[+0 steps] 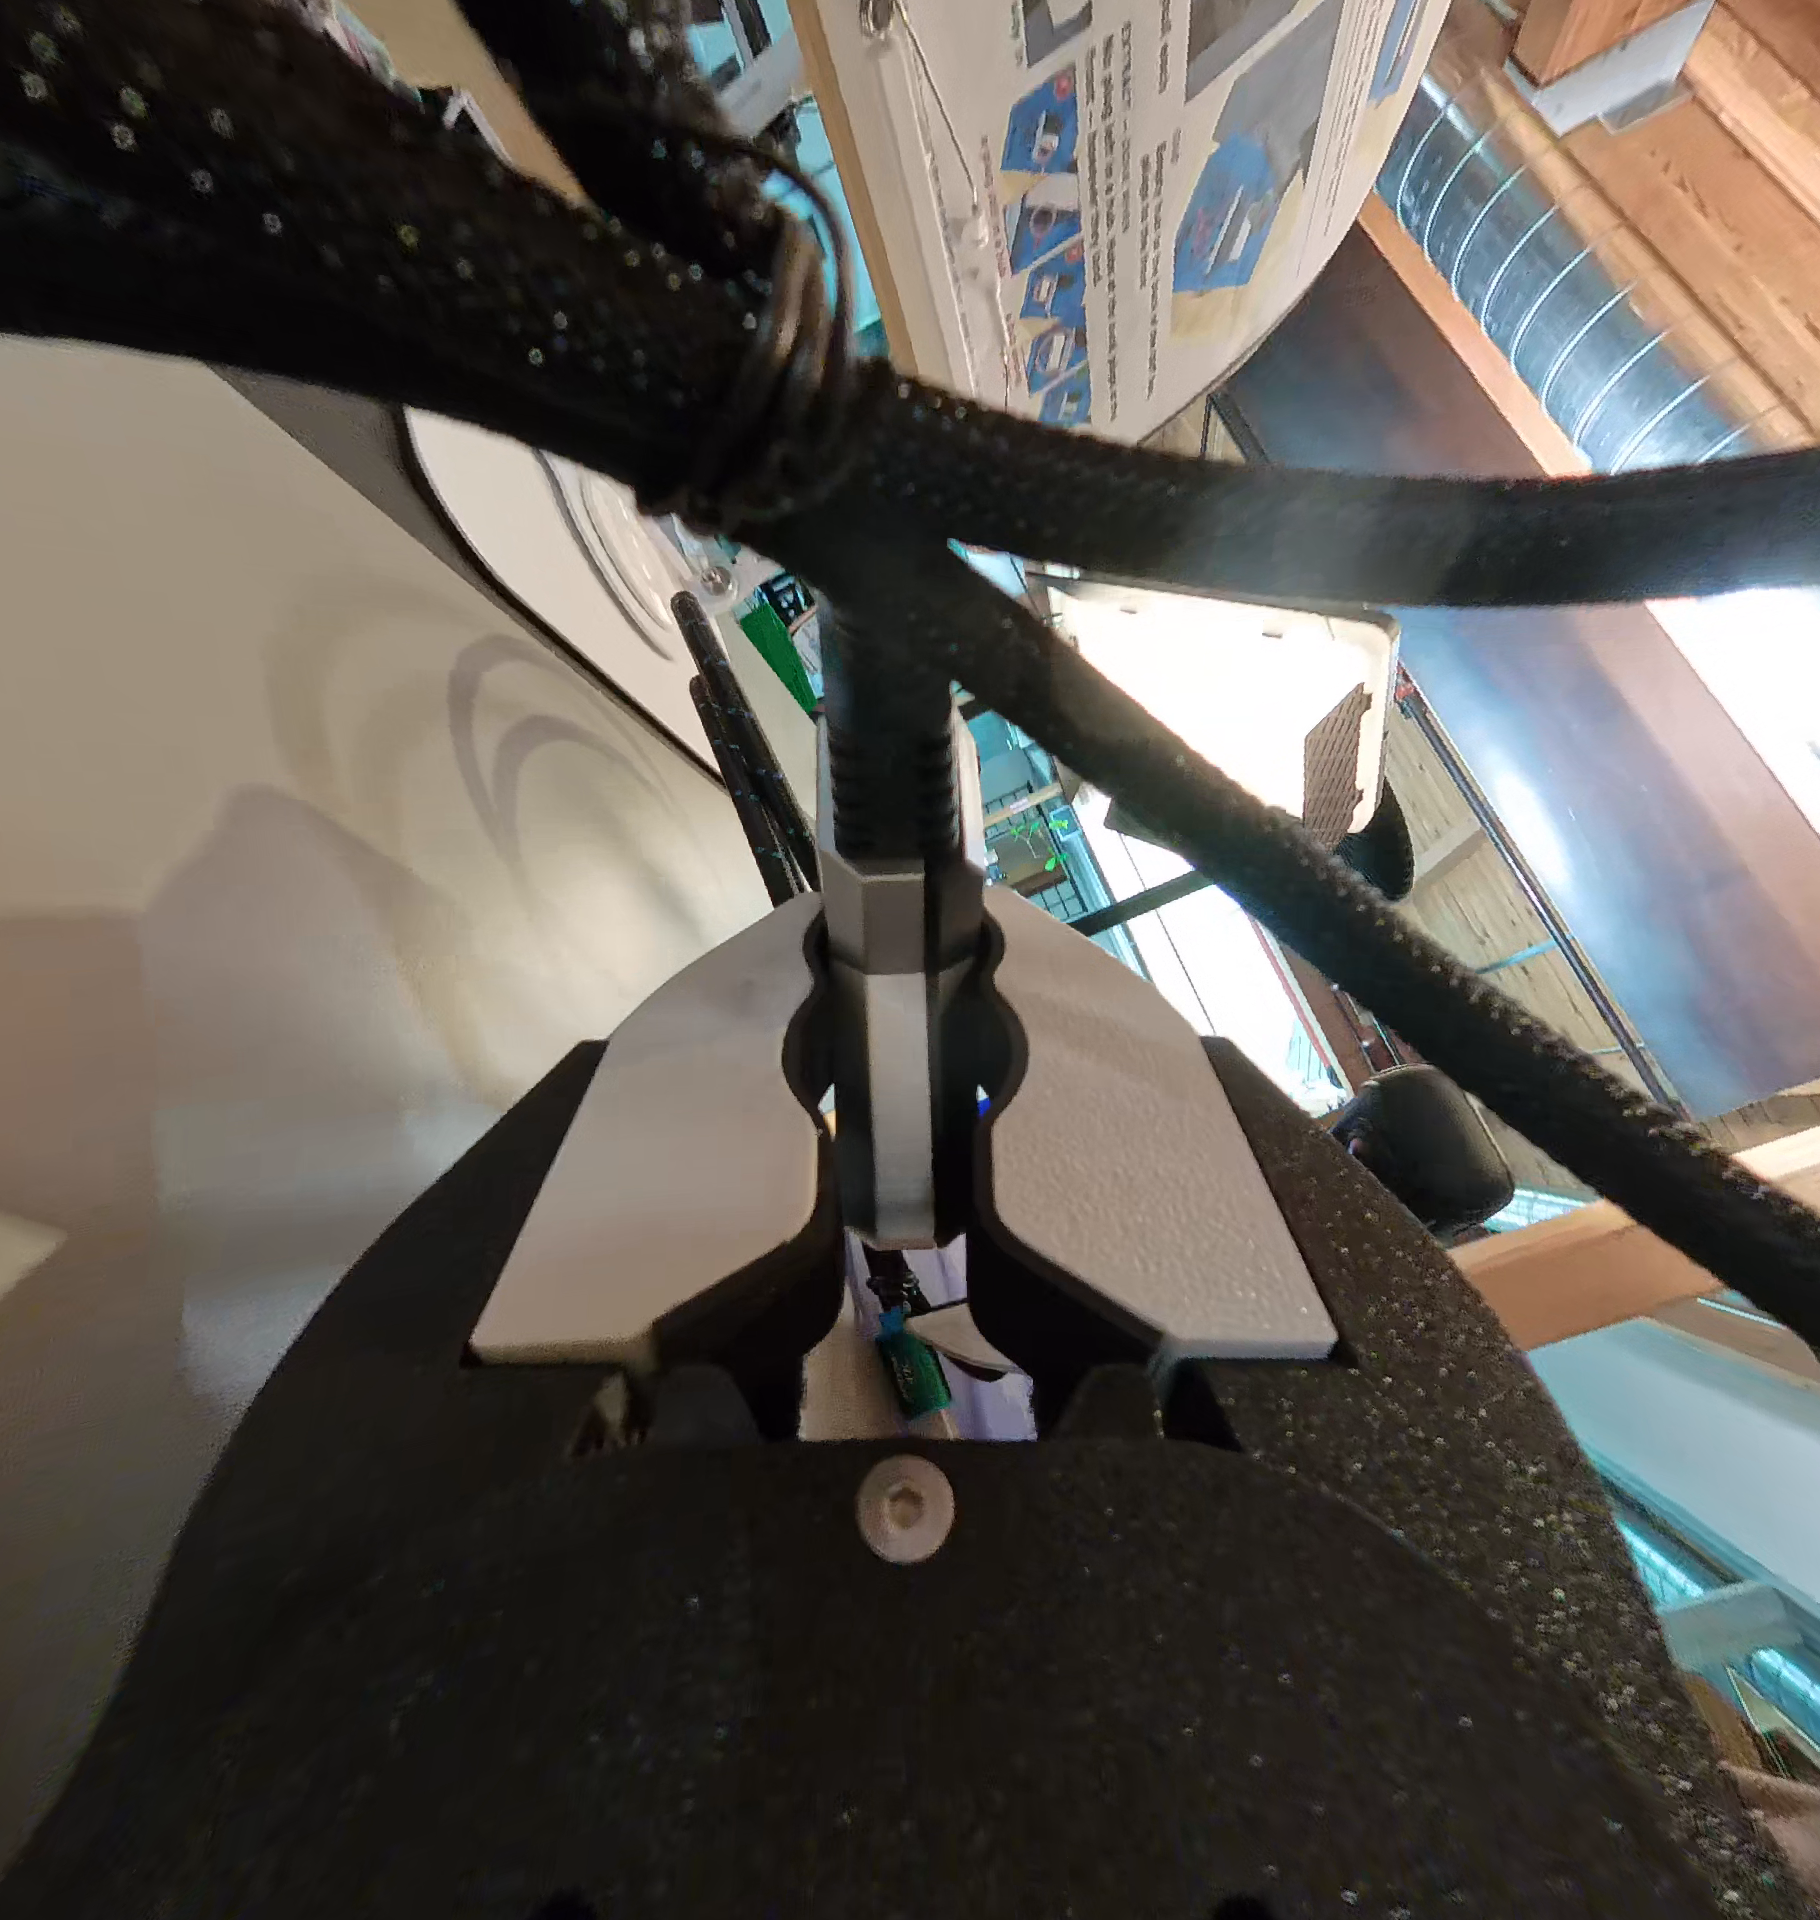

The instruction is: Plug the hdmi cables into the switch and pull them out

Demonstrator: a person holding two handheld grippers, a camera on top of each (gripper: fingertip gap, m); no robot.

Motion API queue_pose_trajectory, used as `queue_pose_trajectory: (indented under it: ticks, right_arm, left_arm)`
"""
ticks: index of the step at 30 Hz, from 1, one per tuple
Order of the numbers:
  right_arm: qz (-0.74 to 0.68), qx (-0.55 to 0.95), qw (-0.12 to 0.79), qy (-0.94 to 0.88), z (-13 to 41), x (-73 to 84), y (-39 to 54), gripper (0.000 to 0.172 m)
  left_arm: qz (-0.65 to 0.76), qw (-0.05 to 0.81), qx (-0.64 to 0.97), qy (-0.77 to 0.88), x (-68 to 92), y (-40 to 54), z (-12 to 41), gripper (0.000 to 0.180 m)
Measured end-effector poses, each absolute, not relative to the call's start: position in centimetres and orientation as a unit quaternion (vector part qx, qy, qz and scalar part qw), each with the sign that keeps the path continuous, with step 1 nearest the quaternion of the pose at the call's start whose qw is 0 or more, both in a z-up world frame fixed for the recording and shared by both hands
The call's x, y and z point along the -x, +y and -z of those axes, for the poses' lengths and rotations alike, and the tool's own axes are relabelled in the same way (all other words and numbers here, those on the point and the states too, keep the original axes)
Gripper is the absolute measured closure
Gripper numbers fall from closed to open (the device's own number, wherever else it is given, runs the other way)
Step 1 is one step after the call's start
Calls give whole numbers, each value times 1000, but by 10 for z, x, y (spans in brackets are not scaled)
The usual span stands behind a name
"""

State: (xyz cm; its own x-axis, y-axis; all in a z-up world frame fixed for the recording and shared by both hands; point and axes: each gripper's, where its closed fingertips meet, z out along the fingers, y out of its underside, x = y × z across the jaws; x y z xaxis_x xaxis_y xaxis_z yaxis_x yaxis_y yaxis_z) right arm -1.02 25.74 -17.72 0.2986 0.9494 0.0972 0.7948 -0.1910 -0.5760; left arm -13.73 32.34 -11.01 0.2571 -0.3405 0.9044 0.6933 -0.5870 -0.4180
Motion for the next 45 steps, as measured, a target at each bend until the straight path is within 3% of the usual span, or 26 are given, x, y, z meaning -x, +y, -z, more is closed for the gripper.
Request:
queue_pose_trajectory:
  ticks: [1,12,17,23,34,41,44,45]
  right_arm:
    - [-129,771,274,-560,179,12,262,148]
    - [-21,812,317,-489,185,10,295,138]
    - [-118,778,237,-569,185,9,255,150]
    - [-100,764,215,-600,185,-3,246,140]
    - [-21,802,253,-541,186,8,271,129]
    - [-68,849,319,-416,155,16,288,133]
    - [-30,862,292,-413,178,13,289,127]
    - [-29,860,287,-421,185,16,287,133]
  left_arm:
    - [594,438,661,-138,140,324,110,158]
    - [603,440,647,-157,147,325,109,159]
    - [604,438,647,-158,146,326,109,159]
    - [591,437,661,-148,138,326,112,159]
    - [592,441,657,-153,138,326,111,159]
    - [598,442,650,-157,140,326,109,159]
    - [595,443,652,-158,140,326,110,159]
    - [595,443,652,-159,140,326,110,158]
